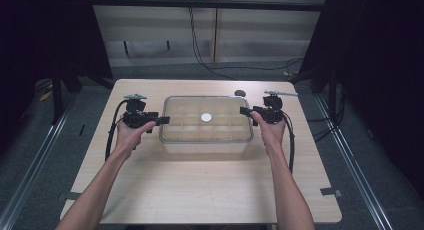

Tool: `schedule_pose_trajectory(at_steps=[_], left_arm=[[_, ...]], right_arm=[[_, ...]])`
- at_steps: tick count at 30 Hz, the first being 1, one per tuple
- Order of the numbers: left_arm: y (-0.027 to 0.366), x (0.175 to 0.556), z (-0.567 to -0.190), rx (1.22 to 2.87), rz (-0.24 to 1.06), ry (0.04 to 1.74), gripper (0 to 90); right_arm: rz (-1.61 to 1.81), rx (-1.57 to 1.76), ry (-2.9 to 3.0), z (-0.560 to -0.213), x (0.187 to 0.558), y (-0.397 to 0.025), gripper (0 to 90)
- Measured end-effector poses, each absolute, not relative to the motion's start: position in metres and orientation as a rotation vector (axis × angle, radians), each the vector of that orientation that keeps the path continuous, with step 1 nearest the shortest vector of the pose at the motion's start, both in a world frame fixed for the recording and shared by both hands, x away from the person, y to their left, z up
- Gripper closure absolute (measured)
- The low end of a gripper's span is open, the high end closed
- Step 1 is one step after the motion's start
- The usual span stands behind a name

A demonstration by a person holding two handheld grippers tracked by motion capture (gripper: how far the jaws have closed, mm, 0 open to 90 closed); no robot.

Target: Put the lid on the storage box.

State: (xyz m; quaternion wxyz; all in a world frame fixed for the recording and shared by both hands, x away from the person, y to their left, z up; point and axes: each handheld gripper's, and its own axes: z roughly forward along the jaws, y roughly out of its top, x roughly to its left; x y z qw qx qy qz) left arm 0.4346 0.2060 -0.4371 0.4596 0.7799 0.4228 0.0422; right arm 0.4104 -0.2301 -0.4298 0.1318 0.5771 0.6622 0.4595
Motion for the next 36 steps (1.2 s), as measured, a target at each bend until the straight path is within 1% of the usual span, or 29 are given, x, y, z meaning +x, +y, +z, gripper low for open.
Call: schedule_pose_trajectory(at_steps=[1,3,5,11,14,23,25,31,36], left_arm=[[0.207,0.431,-0.437,1.92,0.111,1.032,38.3],[0.208,0.423,-0.434,1.951,0.128,1.016,37.5],[0.211,0.42,-0.433,1.945,0.131,1.013,37.3],[0.217,0.409,-0.429,1.941,0.145,1.002,33.7],[0.221,0.4,-0.429,1.944,0.175,1.008,31.7],[0.233,0.373,-0.435,1.931,0.187,1.012,31.8],[0.236,0.369,-0.433,1.95,0.188,0.995,34.2],[0.242,0.351,-0.426,1.947,0.215,0.967,34.6],[0.251,0.337,-0.428,1.957,0.222,0.975,32.5]], right_arm=[[1.332,1.666,1.923,-0.428,0.408,-0.23,34.5],[1.328,1.636,1.952,-0.423,0.401,-0.231,33.6],[1.331,1.632,1.955,-0.421,0.399,-0.231,33.0],[1.367,1.574,1.979,-0.414,0.385,-0.232,31.3],[1.376,1.568,1.99,-0.415,0.377,-0.234,30.5],[1.411,1.536,1.985,-0.413,0.353,-0.24,28.6],[1.417,1.534,1.984,-0.413,0.345,-0.242,28.2],[1.442,1.518,1.968,-0.411,0.33,-0.244,28.0],[1.421,1.495,1.98,-0.409,0.311,-0.246,27.5]])
